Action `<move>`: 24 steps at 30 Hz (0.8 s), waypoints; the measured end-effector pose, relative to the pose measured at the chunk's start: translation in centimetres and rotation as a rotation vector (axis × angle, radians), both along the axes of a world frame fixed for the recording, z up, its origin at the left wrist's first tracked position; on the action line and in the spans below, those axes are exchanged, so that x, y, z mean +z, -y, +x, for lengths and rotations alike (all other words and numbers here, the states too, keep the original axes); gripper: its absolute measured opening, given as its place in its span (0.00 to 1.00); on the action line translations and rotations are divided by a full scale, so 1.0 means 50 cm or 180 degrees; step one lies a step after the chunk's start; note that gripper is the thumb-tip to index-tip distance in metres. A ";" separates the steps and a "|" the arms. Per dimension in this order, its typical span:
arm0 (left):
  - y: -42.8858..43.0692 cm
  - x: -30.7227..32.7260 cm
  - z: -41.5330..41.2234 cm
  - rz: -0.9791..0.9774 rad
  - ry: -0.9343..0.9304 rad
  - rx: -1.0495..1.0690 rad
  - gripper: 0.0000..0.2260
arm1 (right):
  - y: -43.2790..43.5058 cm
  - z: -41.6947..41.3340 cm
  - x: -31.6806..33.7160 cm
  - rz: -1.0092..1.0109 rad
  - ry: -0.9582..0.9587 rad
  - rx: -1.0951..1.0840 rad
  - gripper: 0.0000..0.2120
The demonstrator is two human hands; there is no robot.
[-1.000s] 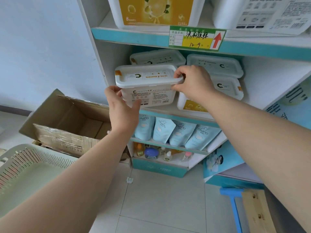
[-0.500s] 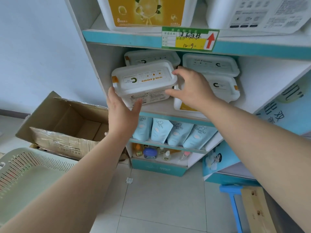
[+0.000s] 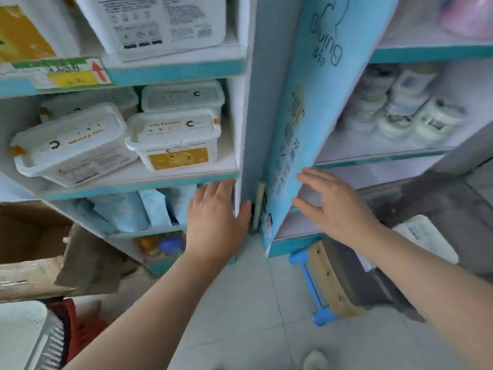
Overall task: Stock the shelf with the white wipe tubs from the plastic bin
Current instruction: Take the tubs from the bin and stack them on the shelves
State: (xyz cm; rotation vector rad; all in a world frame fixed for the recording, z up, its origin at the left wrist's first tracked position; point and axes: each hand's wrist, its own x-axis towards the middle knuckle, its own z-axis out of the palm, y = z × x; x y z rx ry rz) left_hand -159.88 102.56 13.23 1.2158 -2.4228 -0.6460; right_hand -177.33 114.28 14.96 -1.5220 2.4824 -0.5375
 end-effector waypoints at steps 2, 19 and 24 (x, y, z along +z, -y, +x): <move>-0.058 -0.013 -0.090 0.0049 0.0030 -0.0266 0.19 | -0.090 -0.075 -0.008 0.0108 0.0070 -0.0206 0.24; -0.398 -0.226 -0.750 0.0721 0.0963 -0.1533 0.20 | -0.587 -0.597 -0.284 0.0649 0.1225 -0.2547 0.23; -0.421 -0.315 -0.895 0.0788 0.1216 -0.1849 0.20 | -0.610 -0.660 -0.369 0.0577 0.1480 -0.3018 0.27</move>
